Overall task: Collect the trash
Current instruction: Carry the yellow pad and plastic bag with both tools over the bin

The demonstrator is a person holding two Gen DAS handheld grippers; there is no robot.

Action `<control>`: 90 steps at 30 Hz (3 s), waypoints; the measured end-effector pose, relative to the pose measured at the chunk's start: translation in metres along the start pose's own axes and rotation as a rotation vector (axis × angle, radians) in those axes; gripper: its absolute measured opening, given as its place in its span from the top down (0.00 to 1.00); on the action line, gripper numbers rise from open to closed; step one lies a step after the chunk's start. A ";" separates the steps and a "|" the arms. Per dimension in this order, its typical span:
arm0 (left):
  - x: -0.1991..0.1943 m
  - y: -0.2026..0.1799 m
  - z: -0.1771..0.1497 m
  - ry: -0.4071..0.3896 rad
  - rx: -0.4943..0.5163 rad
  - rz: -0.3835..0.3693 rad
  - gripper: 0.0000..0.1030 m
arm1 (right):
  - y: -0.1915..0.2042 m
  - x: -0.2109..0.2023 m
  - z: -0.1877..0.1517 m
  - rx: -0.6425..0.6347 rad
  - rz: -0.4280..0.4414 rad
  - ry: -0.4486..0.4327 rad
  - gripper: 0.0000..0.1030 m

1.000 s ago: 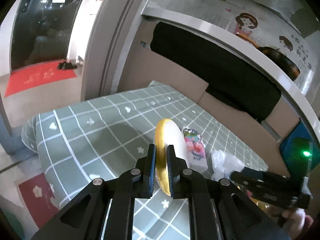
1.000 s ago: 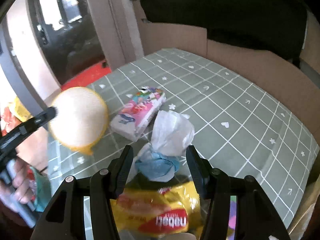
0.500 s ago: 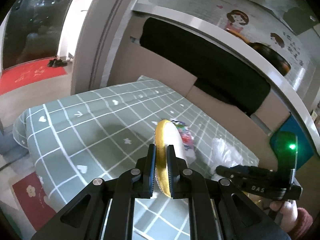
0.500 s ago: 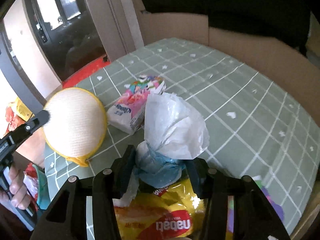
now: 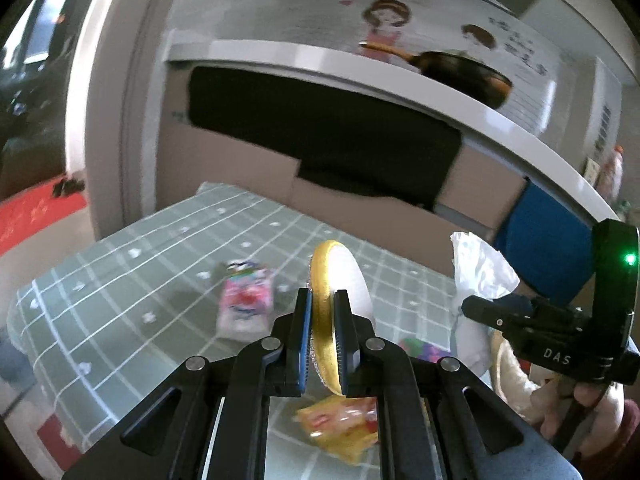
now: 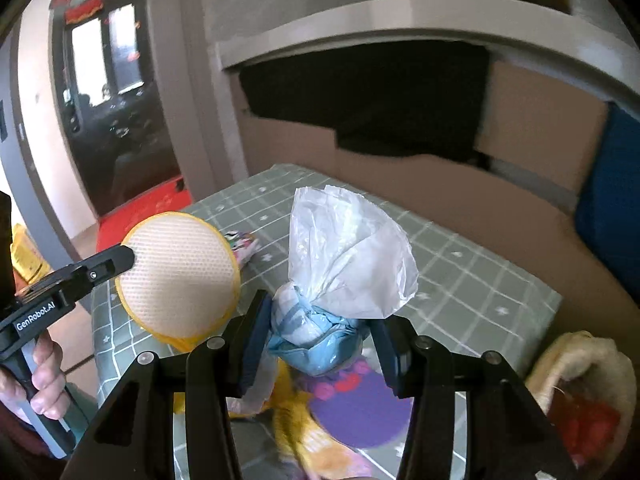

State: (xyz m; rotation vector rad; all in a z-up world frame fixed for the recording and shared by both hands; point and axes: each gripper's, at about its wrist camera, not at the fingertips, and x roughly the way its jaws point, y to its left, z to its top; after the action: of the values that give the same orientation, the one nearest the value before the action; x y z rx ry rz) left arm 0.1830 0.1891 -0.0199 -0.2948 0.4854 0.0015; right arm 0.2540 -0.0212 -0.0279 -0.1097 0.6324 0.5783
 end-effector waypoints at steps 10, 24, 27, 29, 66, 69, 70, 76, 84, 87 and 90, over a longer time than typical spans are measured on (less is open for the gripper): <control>-0.002 -0.078 0.017 -0.050 0.115 -0.067 0.89 | -0.044 -0.063 -0.006 0.041 -0.079 -0.122 0.55; -0.002 -0.202 0.026 -0.097 0.246 -0.236 0.89 | -0.124 -0.162 -0.026 0.156 -0.243 -0.272 0.55; 0.001 -0.227 0.020 -0.090 0.270 -0.265 0.89 | -0.139 -0.176 -0.035 0.182 -0.267 -0.285 0.55; 0.005 -0.242 0.015 -0.081 0.283 -0.282 0.89 | -0.147 -0.181 -0.040 0.190 -0.285 -0.289 0.55; 0.118 -0.309 -0.053 0.159 0.313 -0.338 0.89 | -0.249 -0.128 -0.114 0.372 -0.348 -0.137 0.55; 0.126 -0.309 -0.057 0.183 0.299 -0.348 0.89 | -0.252 -0.121 -0.116 0.377 -0.344 -0.123 0.55; 0.128 -0.309 -0.058 0.187 0.297 -0.348 0.89 | -0.253 -0.119 -0.117 0.377 -0.344 -0.119 0.55; 0.141 -0.312 -0.064 0.217 0.297 -0.357 0.89 | -0.259 -0.107 -0.122 0.382 -0.346 -0.096 0.55; 0.170 -0.312 -0.079 0.320 0.266 -0.369 0.89 | -0.273 -0.085 -0.138 0.406 -0.357 -0.034 0.55; 0.175 -0.312 -0.082 0.333 0.267 -0.368 0.89 | -0.275 -0.081 -0.141 0.412 -0.357 -0.023 0.55; 0.177 -0.315 -0.084 0.344 0.269 -0.374 0.89 | -0.276 -0.077 -0.141 0.411 -0.357 -0.017 0.55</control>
State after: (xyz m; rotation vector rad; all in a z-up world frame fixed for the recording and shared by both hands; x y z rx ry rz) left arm 0.3237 -0.1480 -0.0844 -0.1165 0.7568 -0.4815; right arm 0.2787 -0.3268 -0.1173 0.1667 0.6843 0.0984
